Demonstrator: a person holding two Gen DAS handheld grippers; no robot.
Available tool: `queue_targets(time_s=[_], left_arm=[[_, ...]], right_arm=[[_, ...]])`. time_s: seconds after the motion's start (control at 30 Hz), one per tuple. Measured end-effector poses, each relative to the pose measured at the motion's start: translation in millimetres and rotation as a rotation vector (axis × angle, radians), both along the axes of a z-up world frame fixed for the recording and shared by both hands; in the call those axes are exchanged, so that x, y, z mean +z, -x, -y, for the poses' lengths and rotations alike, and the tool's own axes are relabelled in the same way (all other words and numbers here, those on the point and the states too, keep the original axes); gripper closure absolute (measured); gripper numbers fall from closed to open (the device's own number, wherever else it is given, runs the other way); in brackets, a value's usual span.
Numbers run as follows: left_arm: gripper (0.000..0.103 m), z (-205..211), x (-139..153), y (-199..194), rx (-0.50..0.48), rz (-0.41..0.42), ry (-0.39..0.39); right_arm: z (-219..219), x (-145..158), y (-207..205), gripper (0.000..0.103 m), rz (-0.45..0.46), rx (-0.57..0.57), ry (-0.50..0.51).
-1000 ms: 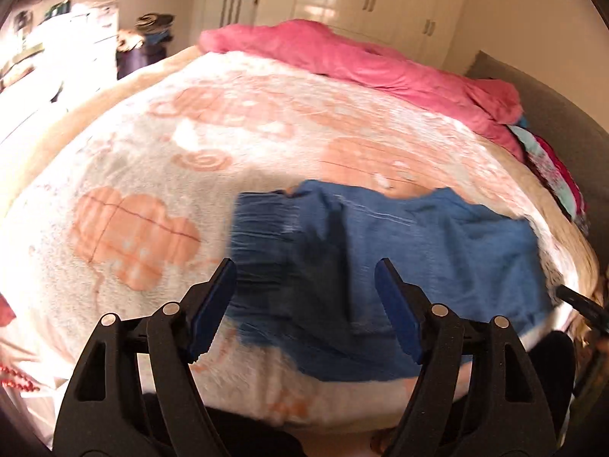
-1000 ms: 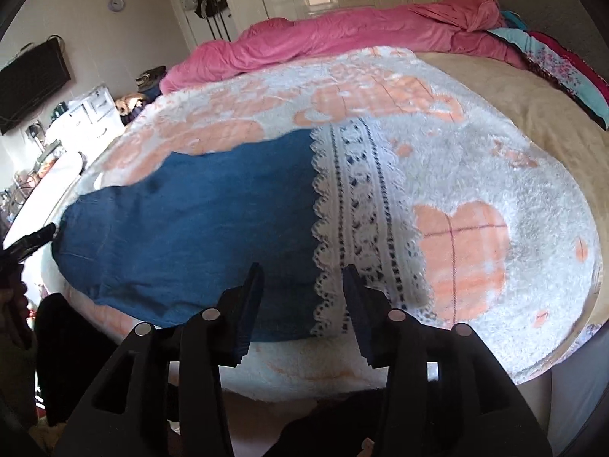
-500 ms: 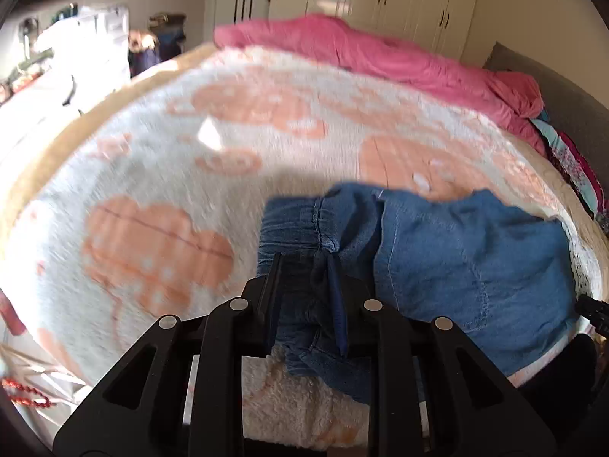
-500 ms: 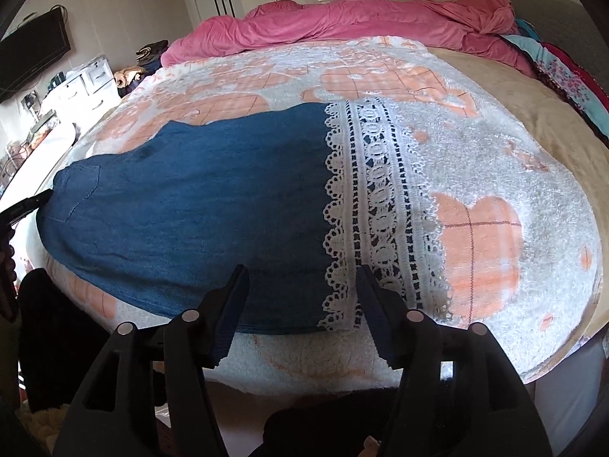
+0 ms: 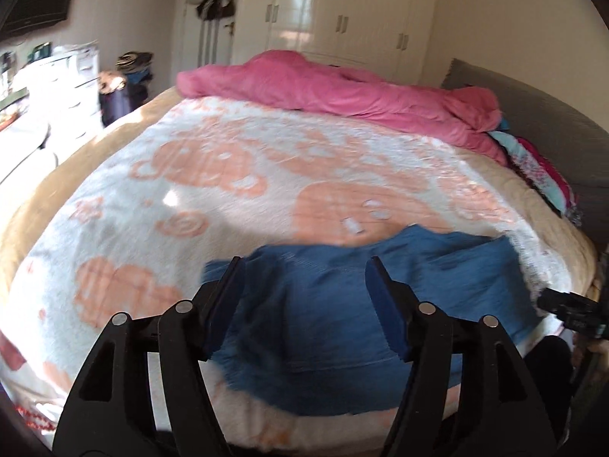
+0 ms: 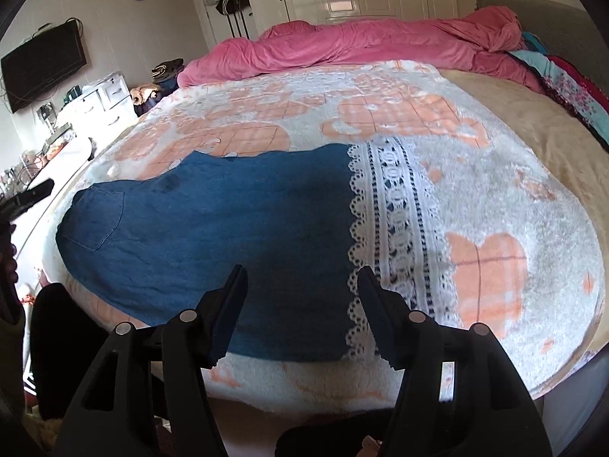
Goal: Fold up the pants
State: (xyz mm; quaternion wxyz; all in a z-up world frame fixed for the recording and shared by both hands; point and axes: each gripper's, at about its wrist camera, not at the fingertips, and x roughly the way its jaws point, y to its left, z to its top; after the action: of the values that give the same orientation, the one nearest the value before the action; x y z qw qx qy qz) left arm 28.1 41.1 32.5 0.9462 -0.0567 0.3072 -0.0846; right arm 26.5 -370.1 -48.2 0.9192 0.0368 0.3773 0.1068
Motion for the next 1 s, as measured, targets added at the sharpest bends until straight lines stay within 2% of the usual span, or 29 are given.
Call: queue_targets(time_s=[0.13, 0.27, 0.4, 0.5, 0.6, 0.67, 0.8, 0.93, 0.97, 1.0], left_arm=[[0.044, 39, 5, -23, -0.117, -0.009, 0.021], [0.043, 80, -1, -55, -0.225, -0.047, 0.001], [0.043, 117, -13, -94, -0.341, -0.115, -0.005], [0.044, 142, -32, -132, -0.429, -0.198, -0.039], [0.047, 151, -53, -160, -0.459, -0.267, -0.067], [0.047, 153, -63, -169, -0.471, -0.277, -0.079], [0.047, 153, -78, -183, -0.514, -0.286, -0.035], [0.047, 159, -91, -188, -0.552, -0.307, -0.031], [0.053, 161, -94, -189, -0.552, -0.313, -0.032], [0.068, 162, -95, -189, -0.560, -0.319, -0.026]], right_arm=[[-6, -7, -7, 0.044, -0.021, 0.003, 0.012], [-5, -25, -12, 0.044, -0.083, -0.007, 0.029], [-4, -26, -11, 0.044, -0.077, 0.001, 0.018], [-1, -27, -10, 0.044, -0.078, 0.002, 0.001], [-3, -27, -9, 0.044, -0.078, 0.006, 0.007], [-4, -28, -10, 0.044, -0.079, 0.007, 0.012], [-7, -30, -12, 0.044, -0.084, 0.007, 0.035], [-10, -31, -13, 0.044, -0.085, 0.001, 0.063], [-11, -32, -13, 0.044, -0.085, -0.002, 0.068], [-11, -32, -13, 0.044, -0.084, -0.005, 0.071]])
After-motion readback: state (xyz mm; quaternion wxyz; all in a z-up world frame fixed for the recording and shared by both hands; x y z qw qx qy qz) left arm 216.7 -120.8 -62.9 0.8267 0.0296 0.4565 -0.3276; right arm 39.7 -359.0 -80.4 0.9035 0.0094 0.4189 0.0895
